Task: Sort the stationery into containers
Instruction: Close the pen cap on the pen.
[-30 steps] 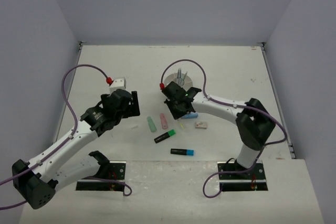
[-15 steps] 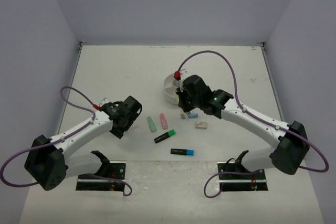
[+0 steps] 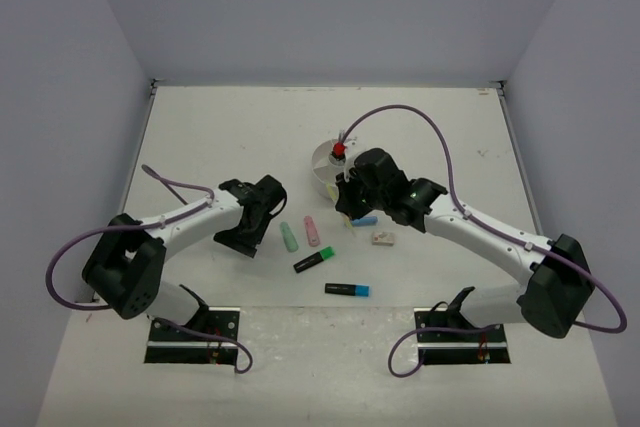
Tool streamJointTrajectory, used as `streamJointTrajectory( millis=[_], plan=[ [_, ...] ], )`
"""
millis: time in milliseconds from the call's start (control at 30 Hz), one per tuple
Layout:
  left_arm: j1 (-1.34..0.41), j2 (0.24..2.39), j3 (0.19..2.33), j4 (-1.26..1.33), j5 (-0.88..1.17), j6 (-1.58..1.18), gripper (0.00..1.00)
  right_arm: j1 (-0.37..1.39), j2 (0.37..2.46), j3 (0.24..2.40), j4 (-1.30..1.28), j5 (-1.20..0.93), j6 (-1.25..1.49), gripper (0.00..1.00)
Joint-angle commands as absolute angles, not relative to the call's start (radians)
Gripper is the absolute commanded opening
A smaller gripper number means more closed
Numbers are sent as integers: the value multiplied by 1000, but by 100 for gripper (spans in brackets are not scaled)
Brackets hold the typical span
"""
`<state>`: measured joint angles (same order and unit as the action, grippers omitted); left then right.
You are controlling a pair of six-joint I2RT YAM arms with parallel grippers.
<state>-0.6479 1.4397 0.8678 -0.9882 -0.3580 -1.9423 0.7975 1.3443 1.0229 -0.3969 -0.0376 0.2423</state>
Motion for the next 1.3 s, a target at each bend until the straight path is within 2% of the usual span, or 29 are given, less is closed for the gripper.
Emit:
streamJointTrajectory(
  millis=[0, 233, 633, 900, 967, 1133, 1200, 1267],
  plan=[
    [-640, 1489, 904, -984, -373, -2169, 66, 799, 1285, 1010, -339, -89, 229, 0],
    [-633, 1561, 895, -938, -377, -2177, 64, 799, 1276, 1004, -335, -109, 224, 0],
    [-625, 1541, 805, -854, -379, -2190, 53, 799, 1284, 1008, -335, -128, 223, 0],
    [-624, 1568, 798, -845, -363, -2183, 38, 799, 1268, 1002, -328, -137, 224, 0],
    [-624, 1570, 790, -836, -359, -2178, 26, 801, 1265, 999, -325, -141, 222, 0],
    [-620, 1568, 758, -805, -350, -2156, 16, 799, 1258, 994, -316, -150, 219, 0],
    [-618, 1558, 742, -787, -346, -2136, 1, 801, 1252, 991, -310, -153, 219, 0],
    [-619, 1533, 741, -791, -349, -2093, 0, 800, 1240, 974, -279, -160, 225, 0]
  ],
)
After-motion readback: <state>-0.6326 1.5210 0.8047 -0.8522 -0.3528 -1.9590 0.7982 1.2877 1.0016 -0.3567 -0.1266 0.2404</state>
